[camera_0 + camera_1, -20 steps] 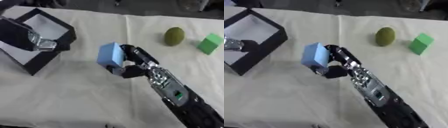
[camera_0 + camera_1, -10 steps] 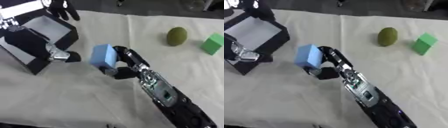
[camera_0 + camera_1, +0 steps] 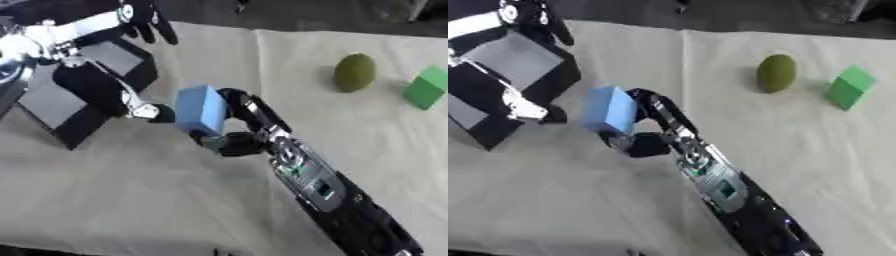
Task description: Pick up the objects with one hand, pass them to the other hand, and then place them into the box on the other side of the table.
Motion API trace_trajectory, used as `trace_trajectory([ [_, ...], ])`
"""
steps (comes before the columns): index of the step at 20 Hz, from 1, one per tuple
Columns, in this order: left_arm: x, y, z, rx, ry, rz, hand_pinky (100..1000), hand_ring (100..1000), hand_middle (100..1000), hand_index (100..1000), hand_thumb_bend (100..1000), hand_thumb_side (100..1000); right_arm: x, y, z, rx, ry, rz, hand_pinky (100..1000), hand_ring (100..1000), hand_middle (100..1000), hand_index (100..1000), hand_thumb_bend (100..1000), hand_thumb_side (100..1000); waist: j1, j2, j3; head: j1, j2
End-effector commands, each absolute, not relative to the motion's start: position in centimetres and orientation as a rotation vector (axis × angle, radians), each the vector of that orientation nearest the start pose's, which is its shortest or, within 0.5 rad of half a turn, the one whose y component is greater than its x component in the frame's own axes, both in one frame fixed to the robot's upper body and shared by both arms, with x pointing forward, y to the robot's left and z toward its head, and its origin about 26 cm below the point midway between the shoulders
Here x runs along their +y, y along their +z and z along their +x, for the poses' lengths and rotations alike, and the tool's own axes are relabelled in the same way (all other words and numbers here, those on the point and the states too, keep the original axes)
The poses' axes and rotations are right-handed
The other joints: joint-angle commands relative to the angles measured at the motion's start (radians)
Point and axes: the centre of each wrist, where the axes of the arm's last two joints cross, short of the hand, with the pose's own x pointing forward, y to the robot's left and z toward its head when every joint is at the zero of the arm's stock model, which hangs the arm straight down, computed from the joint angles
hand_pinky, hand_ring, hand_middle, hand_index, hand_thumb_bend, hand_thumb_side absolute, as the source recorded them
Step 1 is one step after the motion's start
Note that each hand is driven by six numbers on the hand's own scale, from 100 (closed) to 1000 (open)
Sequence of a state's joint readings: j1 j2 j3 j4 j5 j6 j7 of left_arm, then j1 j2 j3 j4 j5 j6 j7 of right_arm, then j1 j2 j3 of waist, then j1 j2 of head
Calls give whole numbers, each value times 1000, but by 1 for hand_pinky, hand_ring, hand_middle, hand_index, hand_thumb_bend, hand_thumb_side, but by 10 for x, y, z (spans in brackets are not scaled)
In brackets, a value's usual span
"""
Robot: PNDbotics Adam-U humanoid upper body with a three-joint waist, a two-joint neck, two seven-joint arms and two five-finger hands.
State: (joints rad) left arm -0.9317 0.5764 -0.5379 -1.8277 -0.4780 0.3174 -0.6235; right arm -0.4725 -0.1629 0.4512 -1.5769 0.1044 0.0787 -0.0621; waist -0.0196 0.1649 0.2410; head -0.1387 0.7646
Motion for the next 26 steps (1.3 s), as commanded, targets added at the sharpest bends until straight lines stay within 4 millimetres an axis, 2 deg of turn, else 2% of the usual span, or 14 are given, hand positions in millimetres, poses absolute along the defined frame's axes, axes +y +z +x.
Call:
trace_trajectory([
  [1, 129, 300, 334, -1691, -1803, 602, 808, 765, 772, 791, 706, 311, -107, 116, 344, -1938, 718, 87, 673, 587, 372, 493, 189, 100, 6, -11, 0, 1, 5],
  [13, 116, 278, 356, -1630, -1870, 615, 813, 775, 781, 802, 728, 288, -90, 121, 351, -1994, 737, 107, 673, 585, 371, 493, 178, 100, 3, -8, 3, -4, 5],
  [20, 112, 271, 361, -1604, -1920, 648, 815, 783, 785, 814, 753, 216, -89, 120, 352, -2002, 741, 102, 669, 584, 372, 497, 100, 100, 4, -6, 5, -12, 5],
  [24, 109, 264, 365, -1575, -1966, 681, 816, 791, 789, 819, 774, 165, -89, 120, 353, -2012, 738, 99, 667, 582, 372, 498, 100, 100, 7, -7, 4, -16, 5],
  [26, 109, 262, 368, -1558, -1983, 702, 810, 788, 783, 819, 773, 167, -90, 120, 353, -2017, 732, 99, 666, 581, 372, 497, 100, 100, 9, -8, 4, -19, 5],
])
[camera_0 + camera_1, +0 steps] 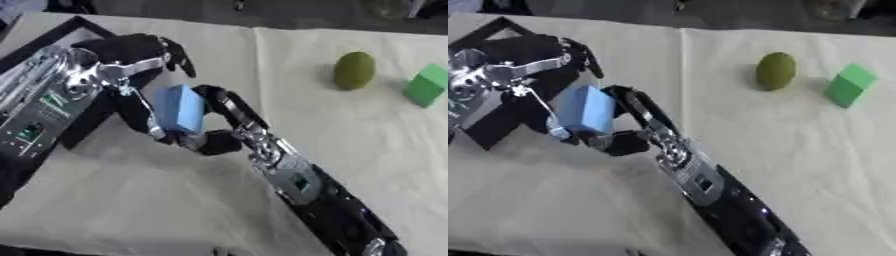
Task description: Pick up the objects with one hand, pass them to the other hand, and then place them into the box on the other side of the table.
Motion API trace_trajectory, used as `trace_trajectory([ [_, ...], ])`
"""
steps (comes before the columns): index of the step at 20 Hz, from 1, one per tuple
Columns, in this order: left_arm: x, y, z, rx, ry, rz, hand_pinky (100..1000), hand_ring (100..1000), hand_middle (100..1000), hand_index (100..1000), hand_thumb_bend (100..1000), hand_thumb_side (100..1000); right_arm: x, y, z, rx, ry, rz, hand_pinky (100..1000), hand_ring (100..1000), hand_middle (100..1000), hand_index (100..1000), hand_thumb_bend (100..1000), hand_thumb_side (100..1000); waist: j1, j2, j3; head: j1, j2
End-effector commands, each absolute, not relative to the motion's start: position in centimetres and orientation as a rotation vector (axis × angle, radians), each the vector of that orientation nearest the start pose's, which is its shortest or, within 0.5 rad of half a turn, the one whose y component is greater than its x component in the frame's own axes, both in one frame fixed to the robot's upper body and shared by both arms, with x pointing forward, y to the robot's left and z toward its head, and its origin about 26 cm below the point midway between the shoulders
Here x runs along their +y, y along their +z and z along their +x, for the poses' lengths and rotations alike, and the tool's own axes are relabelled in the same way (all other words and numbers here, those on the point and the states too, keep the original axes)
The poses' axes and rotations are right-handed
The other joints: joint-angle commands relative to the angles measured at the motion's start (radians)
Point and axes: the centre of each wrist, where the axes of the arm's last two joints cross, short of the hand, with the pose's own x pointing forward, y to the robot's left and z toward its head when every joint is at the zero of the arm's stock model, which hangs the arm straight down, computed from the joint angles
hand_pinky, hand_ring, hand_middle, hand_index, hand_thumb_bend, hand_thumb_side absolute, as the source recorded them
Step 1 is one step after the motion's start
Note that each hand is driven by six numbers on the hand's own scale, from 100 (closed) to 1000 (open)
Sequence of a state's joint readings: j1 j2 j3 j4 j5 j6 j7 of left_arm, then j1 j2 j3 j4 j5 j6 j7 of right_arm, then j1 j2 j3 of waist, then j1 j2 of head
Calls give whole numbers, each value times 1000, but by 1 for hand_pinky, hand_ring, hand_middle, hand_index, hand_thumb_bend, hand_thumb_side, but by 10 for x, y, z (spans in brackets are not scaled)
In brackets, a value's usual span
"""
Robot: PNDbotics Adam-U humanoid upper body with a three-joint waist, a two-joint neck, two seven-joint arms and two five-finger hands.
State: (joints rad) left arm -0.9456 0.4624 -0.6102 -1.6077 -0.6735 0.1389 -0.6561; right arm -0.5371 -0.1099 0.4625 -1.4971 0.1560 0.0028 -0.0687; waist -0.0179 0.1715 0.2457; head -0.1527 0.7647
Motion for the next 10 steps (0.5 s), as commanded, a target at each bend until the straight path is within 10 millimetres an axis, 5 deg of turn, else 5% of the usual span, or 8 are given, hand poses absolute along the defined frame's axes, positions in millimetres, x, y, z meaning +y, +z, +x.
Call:
trace_trajectory([
  [1, 109, 261, 369, -1554, -1986, 714, 809, 787, 782, 818, 771, 168, -89, 120, 353, -2019, 729, 100, 666, 580, 372, 497, 100, 100, 8, -15, -1, -8, 5],
  [10, 110, 256, 375, -1575, -1927, 749, 745, 716, 704, 740, 640, 169, -89, 119, 354, -2029, 724, 109, 664, 578, 371, 497, 100, 100, 9, -12, -2, -9, 5],
])
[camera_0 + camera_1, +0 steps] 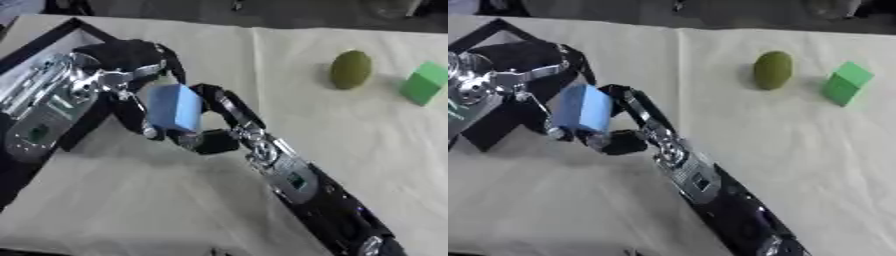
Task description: Pick up the objects with one hand, pass them to the other hand, and then place them into the box on the other side of the table.
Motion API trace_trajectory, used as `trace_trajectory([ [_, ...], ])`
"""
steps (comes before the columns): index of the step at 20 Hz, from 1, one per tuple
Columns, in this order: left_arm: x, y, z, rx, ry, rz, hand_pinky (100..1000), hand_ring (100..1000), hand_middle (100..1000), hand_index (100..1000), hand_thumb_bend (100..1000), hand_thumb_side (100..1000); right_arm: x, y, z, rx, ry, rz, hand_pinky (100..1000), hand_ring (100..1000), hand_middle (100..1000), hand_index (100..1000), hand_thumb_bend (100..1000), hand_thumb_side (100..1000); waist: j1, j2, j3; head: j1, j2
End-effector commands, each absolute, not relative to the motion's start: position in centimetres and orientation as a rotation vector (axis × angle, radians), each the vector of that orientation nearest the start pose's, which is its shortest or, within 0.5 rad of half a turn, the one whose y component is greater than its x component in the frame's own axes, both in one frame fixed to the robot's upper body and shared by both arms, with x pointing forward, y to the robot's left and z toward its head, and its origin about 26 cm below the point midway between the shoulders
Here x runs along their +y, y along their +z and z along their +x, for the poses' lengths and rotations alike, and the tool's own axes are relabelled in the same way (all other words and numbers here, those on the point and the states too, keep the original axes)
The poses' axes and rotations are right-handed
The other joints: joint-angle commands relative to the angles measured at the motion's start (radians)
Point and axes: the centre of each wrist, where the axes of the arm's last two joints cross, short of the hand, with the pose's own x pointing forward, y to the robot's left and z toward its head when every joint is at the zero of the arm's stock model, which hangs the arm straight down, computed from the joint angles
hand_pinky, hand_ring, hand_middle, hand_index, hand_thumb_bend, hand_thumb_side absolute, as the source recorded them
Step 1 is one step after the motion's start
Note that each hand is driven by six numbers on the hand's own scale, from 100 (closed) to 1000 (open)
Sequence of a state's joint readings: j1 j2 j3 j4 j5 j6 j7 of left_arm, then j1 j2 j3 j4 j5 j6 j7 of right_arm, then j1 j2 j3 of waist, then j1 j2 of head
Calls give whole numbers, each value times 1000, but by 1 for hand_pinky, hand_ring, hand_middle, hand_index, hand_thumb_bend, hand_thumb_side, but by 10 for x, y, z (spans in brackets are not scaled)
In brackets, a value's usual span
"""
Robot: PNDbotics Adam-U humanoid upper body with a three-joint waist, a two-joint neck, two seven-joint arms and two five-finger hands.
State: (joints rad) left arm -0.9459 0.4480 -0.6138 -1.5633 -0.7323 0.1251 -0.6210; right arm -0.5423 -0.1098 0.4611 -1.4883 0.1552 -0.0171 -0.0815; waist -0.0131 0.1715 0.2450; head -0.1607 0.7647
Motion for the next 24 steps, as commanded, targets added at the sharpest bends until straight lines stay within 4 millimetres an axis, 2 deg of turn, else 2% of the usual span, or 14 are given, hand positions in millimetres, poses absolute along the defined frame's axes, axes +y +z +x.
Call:
trace_trajectory([
  [1, 110, 255, 375, -1576, -1921, 747, 742, 709, 696, 733, 631, 169, -89, 119, 354, -2029, 724, 109, 664, 578, 371, 497, 100, 100, 4, -12, -1, -1, 5],
  [6, 111, 255, 375, -1594, -1881, 737, 720, 658, 618, 643, 550, 197, -89, 117, 354, -2025, 730, 110, 664, 578, 371, 497, 100, 100, 3, -11, -2, 2, 5],
  [12, 111, 255, 372, -1610, -1861, 713, 702, 609, 539, 535, 519, 100, -89, 116, 354, -2019, 736, 106, 661, 576, 372, 497, 110, 100, 2, -9, -3, 1, 5],
  [19, 111, 257, 370, -1628, -1847, 720, 682, 574, 487, 480, 487, 100, -89, 115, 355, -2019, 727, 99, 659, 575, 373, 497, 138, 100, 1, -11, -4, 4, 5],
  [23, 112, 258, 368, -1633, -1829, 738, 664, 551, 462, 449, 462, 100, -90, 114, 355, -2021, 726, 93, 663, 582, 383, 507, 179, 100, 2, -11, -5, 2, 5],
  [24, 112, 259, 368, -1636, -1823, 745, 660, 548, 458, 442, 460, 100, -90, 114, 355, -2021, 725, 89, 667, 592, 396, 519, 231, 100, 2, -11, -6, 1, 5],
])
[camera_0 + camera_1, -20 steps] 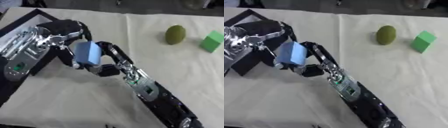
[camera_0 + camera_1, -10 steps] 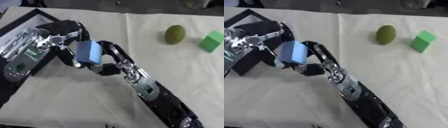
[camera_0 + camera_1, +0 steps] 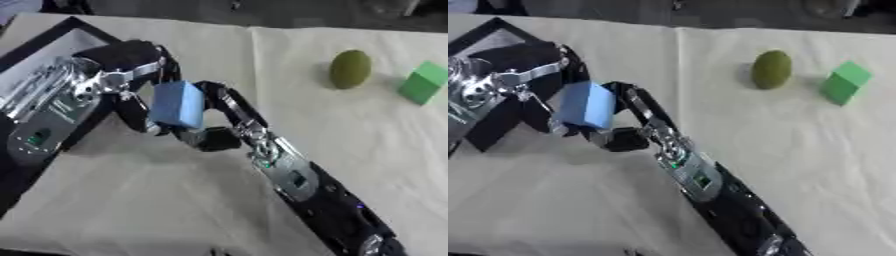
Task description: Pick up the objects with one hand, pass them to the other hand, and then place them into the box on the other side of the table.
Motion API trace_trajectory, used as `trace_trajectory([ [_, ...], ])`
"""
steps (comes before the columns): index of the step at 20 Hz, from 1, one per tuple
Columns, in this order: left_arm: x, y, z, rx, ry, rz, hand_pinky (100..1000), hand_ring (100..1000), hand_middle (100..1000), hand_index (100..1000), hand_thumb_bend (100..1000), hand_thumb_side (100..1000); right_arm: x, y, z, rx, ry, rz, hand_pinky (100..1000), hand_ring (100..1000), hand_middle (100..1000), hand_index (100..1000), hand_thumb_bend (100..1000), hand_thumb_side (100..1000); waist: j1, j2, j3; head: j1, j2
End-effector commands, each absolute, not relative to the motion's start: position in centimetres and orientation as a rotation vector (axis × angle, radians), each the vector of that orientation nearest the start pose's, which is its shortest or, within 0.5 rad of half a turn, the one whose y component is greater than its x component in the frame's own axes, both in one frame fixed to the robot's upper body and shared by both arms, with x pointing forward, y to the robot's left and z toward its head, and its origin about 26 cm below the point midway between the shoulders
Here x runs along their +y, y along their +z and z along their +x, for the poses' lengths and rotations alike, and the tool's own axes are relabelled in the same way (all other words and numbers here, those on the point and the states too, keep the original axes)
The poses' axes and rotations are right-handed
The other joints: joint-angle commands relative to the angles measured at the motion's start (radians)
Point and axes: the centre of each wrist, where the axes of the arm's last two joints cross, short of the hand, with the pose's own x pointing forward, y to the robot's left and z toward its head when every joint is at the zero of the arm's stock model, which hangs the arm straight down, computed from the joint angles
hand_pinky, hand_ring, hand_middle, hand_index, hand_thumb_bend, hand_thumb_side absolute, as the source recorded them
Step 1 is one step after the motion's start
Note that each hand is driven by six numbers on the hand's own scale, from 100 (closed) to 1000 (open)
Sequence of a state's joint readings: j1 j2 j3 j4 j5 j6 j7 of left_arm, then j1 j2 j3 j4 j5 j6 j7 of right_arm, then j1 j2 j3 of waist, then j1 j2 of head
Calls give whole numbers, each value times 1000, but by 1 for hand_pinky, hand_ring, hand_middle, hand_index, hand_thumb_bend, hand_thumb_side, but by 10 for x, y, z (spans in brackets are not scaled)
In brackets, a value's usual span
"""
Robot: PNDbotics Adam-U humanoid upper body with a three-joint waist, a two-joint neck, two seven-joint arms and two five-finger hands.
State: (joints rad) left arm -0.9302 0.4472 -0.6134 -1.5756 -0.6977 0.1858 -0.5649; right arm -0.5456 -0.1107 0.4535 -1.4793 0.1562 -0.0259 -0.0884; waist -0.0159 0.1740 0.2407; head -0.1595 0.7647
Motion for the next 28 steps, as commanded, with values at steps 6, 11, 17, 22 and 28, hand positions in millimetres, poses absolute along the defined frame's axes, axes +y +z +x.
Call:
trace_trajectory([
  [6, 113, 263, 363, -1623, -1806, 800, 651, 538, 440, 424, 462, 100, -96, 114, 355, -2014, 768, 6, 717, 716, 542, 684, 499, 100, 5, -13, -4, 3, 5],
  [11, 117, 263, 363, -1590, -1808, 829, 650, 536, 427, 408, 464, 100, -99, 113, 355, -2010, 824, -38, 757, 800, 655, 794, 582, 100, 4, -14, -5, 12, 5],
  [17, 123, 263, 365, -1564, -1793, 858, 645, 531, 419, 399, 462, 100, -103, 111, 356, -1999, 880, -50, 773, 833, 698, 824, 582, 100, 2, -17, -5, 22, 5],
  [22, 128, 264, 364, -1567, -1770, 866, 643, 528, 412, 395, 464, 100, -106, 110, 356, -1987, 897, -63, 776, 842, 710, 831, 570, 106, 1, -19, -6, 32, 5],
  [28, 144, 274, 355, -1567, -1750, 872, 645, 525, 411, 392, 448, 100, -114, 108, 355, -1968, 914, -121, 784, 857, 733, 837, 573, 140, 0, -21, -9, 46, 5],
])
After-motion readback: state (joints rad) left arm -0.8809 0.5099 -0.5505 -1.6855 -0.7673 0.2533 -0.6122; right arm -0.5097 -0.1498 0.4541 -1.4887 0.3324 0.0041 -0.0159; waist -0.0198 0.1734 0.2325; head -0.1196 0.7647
